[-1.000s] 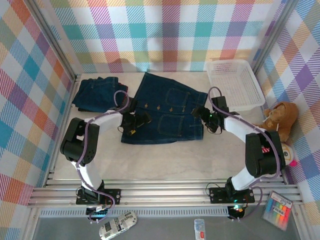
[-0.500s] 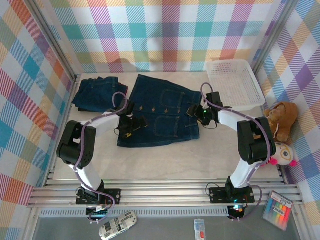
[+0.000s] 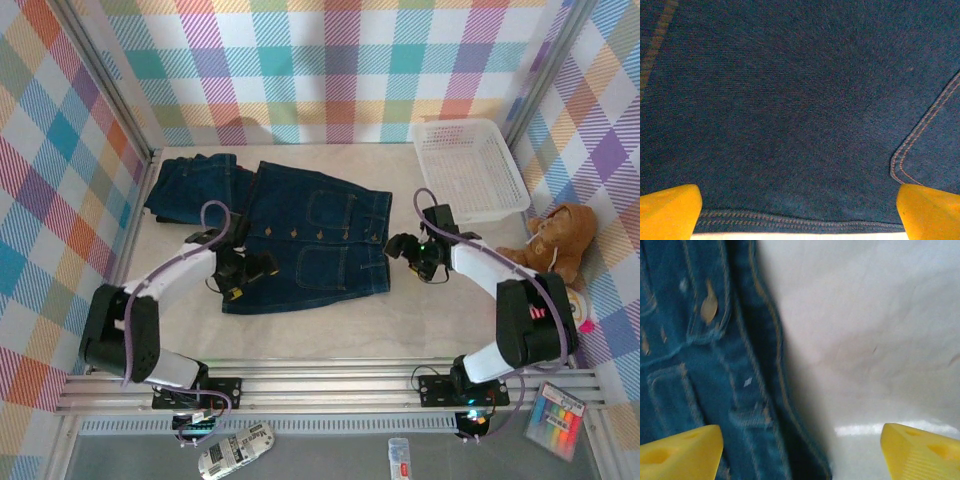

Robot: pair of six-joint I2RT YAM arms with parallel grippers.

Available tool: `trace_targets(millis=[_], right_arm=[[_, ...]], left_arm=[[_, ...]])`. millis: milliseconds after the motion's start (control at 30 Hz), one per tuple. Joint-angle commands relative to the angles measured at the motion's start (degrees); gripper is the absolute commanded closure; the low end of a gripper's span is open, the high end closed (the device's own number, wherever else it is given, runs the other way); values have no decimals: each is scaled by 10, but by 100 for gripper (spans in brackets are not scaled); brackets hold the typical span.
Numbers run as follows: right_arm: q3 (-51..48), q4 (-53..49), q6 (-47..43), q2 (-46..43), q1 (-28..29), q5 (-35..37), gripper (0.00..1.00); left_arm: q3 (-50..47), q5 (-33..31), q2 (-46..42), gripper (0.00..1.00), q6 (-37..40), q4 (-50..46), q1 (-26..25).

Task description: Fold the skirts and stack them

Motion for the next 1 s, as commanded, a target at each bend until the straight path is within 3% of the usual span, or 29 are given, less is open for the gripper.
trace_targets(millis=[0,200,600,667,700,967], right_arm=[[-44,-6,84,-36,5,-98,16],[-120,90,185,-86,24,-144,17],[-148,150,257,-63,73,-86,24],[-148,150,264,-60,81,-66,28],[-148,150,266,-61,83,-58,30],[-163,165,276,-46,92,-32,43]], left_arm=[[-13,-45,-55,0,-72,-46,21],[-50,-115,-110,0,-141,-92,46],[-91,-65,-126,0,-155,-60,53],[-92,-58,-122,16,-141,-54,52],[-90,-64,-120,17,-135,-62,52],[-109,-72,-112,14,-133,-61,48]])
